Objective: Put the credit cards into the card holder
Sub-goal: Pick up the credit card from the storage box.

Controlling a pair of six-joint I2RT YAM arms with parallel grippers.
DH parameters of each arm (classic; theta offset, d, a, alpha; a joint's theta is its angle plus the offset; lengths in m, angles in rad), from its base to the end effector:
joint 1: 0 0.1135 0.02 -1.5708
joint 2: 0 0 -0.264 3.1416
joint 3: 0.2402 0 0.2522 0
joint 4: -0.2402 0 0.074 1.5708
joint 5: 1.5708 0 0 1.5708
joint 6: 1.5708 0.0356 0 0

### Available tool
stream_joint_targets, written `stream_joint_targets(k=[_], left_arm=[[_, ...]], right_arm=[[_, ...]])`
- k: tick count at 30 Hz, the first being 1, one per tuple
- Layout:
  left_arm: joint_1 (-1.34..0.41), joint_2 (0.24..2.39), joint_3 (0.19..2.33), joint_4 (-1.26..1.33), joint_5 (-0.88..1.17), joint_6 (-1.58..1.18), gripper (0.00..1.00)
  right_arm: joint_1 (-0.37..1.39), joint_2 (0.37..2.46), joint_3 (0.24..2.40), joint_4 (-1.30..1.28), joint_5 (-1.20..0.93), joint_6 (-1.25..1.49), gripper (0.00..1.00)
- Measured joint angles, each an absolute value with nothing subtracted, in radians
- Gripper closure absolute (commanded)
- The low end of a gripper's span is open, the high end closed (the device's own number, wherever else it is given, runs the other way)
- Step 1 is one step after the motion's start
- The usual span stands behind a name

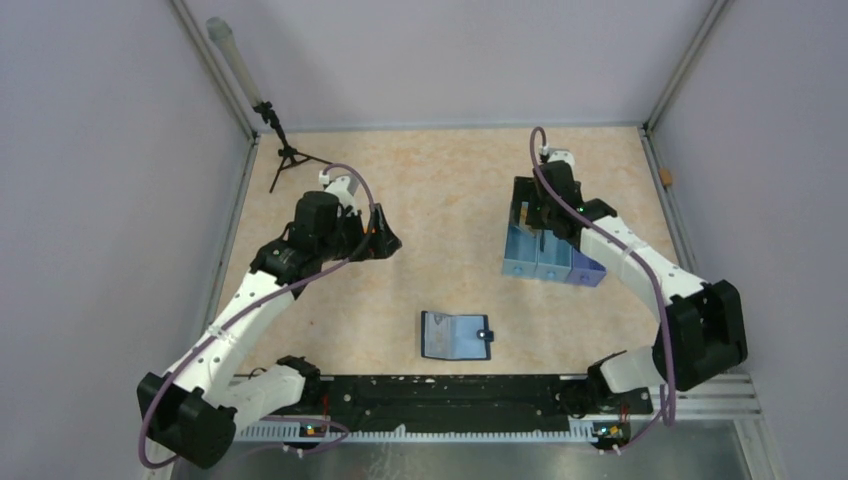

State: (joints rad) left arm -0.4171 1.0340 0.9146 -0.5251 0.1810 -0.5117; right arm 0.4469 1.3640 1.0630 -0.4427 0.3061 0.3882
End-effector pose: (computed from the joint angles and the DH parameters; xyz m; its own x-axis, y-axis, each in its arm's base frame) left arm 0.2008 -0.0960 0.3053 -0.7385 -0.1996 -0.6441 0.1932 0.8525 -0.4857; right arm 0.2724 0.1187 0.2835 -0.6454 0.0910 -0.7584 0.0348 0.9954 0.0897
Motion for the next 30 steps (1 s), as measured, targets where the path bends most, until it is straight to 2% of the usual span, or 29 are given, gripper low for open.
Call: stream_joint_targets(k=[6, 13, 22, 30], left_arm=[[-0.405, 1.032, 0.939, -0.555, 0.084, -0.386, 0.01], [-0.401, 1.030, 0.918, -0.569, 0.037, -0.336, 0.01], [-0.401, 1.030, 0.918, -0.572, 0.037, -0.323, 0.01], [-0.401, 1.030, 0.918, -0.573, 0.040, -0.321, 0.01]], right_arm=[[0.332, 1.519, 1.085, -0.386, 0.213, 0.350, 0.15], [0.291, 1.618, 1.122, -0.354, 0.129, 0.335, 0.20], [0.287, 1.615, 1.123, -0.337, 0.073, 0.342, 0.24], [0.287, 1.579, 1.122, -0.334, 0.060, 0.345, 0.36]])
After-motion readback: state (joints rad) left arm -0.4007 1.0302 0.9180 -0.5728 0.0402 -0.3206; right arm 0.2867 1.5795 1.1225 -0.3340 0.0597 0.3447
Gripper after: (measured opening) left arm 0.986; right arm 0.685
